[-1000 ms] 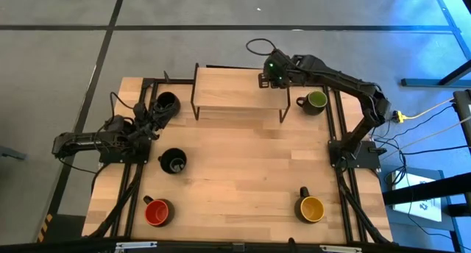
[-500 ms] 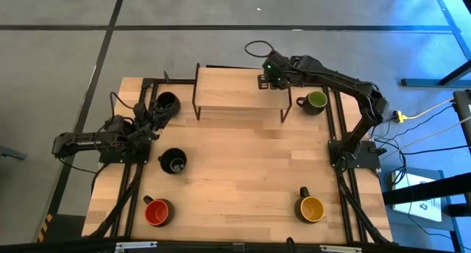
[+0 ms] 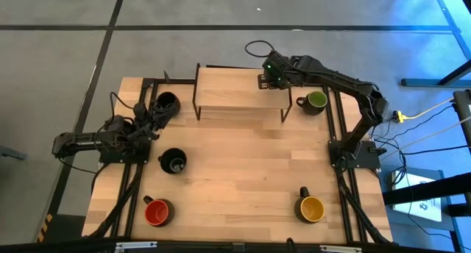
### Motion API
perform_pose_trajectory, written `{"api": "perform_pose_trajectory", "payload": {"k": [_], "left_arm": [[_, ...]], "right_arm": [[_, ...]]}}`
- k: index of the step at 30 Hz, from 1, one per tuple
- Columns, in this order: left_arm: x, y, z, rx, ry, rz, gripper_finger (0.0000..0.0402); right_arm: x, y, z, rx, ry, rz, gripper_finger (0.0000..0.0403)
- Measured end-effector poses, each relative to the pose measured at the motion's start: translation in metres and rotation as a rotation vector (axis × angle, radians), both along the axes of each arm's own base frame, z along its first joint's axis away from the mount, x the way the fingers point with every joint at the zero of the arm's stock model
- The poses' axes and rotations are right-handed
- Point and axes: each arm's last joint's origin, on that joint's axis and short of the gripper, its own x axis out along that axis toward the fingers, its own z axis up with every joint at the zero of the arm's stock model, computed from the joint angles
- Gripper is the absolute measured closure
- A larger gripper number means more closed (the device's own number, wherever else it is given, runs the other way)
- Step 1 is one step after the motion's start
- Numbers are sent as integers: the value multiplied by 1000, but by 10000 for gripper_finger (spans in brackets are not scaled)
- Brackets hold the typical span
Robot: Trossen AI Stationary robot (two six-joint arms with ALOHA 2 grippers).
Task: Place coffee mugs
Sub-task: Put the red mug on the shelf, then put the black mug on the shelf
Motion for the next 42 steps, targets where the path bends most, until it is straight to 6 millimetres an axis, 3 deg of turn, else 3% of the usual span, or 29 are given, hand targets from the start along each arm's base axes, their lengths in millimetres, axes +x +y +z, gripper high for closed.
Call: {"api": "perform_pose_trajectory", "payload": {"k": [13,23,28,37,42], "left_arm": [[0,0,0,4,1,-8,370],[0,0,0,4,1,-9,370],[0,0,0,-6,-5,-16,370],[2,0,-4,-20,31,-36,369],[5,-3,-8,2,91,-119,334]], "right_arm": [[-23,15,30,-18,-62,16,240],[-33,46,57,-85,-133,82,240],[-32,76,68,-123,-149,209,239],[-17,157,71,-126,-153,551,239],[-16,201,72,-170,-169,642,239]]}}
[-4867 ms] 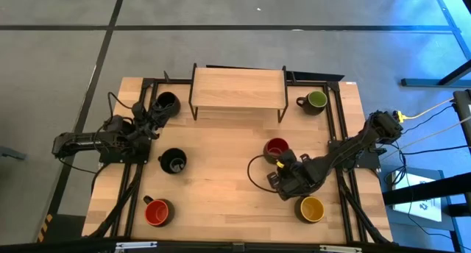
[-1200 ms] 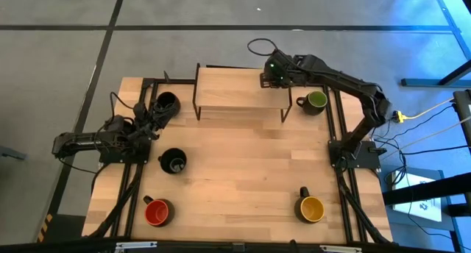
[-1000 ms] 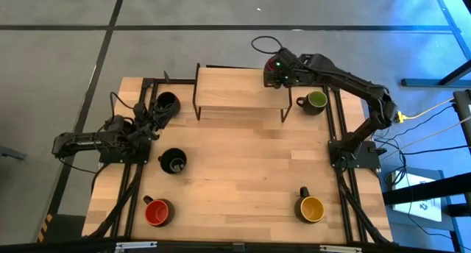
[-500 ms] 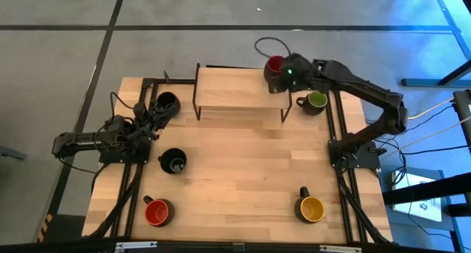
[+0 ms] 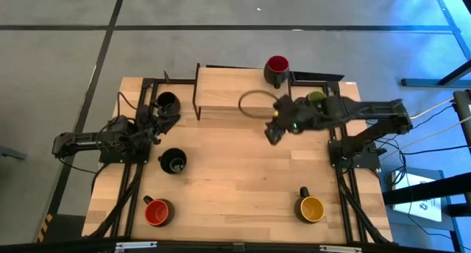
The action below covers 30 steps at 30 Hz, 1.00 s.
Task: Place coffee mugs
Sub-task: Put the black mug on the shelf
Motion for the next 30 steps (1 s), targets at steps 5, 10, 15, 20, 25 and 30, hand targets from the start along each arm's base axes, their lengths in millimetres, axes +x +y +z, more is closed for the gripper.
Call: {"api": "perform_pose_trajectory", "payload": {"k": [5,10,15,20,25,30], "left_arm": [[0,-1,1,18,-10,-45,278],[-3,-3,17,101,-33,-69,254],[-3,-4,44,216,16,-52,254],[11,-3,65,271,178,-53,254],[35,0,86,329,304,-63,255],[60,7,109,322,415,30,255]], "right_arm": [[-5,34,1,-26,-25,62,239],[-6,58,-13,-40,-57,47,239],[-3,69,-45,0,-50,30,239],[5,73,-76,64,-71,47,239],[7,75,-95,94,-70,83,239],[3,80,-103,77,-30,149,239]]}}
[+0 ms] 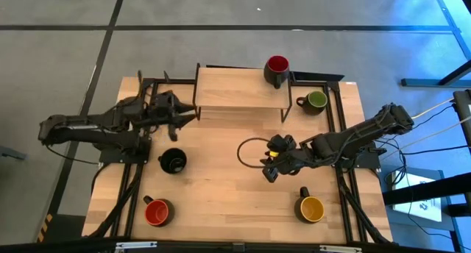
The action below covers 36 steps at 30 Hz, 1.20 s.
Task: Place coffee mugs
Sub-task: Put the black mug on the shelf
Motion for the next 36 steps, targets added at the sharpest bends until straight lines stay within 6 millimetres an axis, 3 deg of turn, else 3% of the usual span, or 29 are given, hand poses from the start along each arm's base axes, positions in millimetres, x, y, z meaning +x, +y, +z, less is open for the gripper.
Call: {"api": "perform_pose_trajectory", "payload": {"k": [7,14,21,27,36], "left_arm": [[30,3,16,-38,266,-38,255],[49,-12,28,-137,458,-138,255],[38,-26,36,-303,664,-135,255],[35,-29,42,-388,651,-106,255],[22,-1,79,-316,558,252,255]], "right_arm": [[-12,22,0,-70,10,103,239],[-25,40,-2,-138,34,183,240],[-40,57,-4,-162,64,234,240],[-51,69,-4,-184,41,224,240],[-64,72,-7,-222,52,143,240]]}}
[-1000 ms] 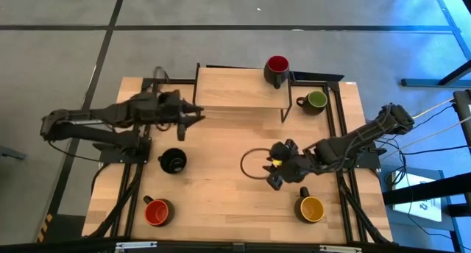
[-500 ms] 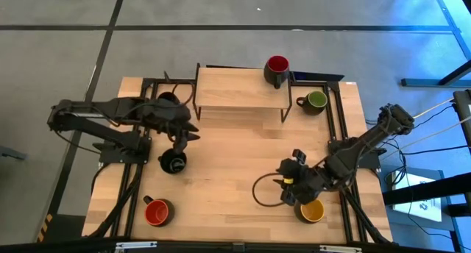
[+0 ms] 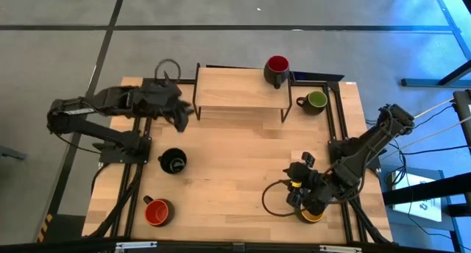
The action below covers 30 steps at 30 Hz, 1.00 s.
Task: Place coffee mugs
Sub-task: Put the black mug on the shelf
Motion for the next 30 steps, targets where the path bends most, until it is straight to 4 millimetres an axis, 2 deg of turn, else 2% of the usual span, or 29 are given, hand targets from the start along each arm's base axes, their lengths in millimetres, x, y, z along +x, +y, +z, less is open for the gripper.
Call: {"api": "perform_pose_trajectory", "payload": {"k": [6,15,20,26,30], "left_arm": [[-10,30,-3,15,131,142,255],[-18,70,-31,-77,461,247,255],[-22,82,-41,-127,584,278,255],[-25,87,-45,-140,618,255,255],[-28,92,-59,-171,650,225,255]], "right_arm": [[-2,-3,-2,7,20,-48,240],[-3,-4,-2,32,15,-92,240],[-3,-4,-2,36,14,-94,240],[-3,-4,-2,38,14,-96,240],[-3,-4,-2,38,14,-96,240]]}}
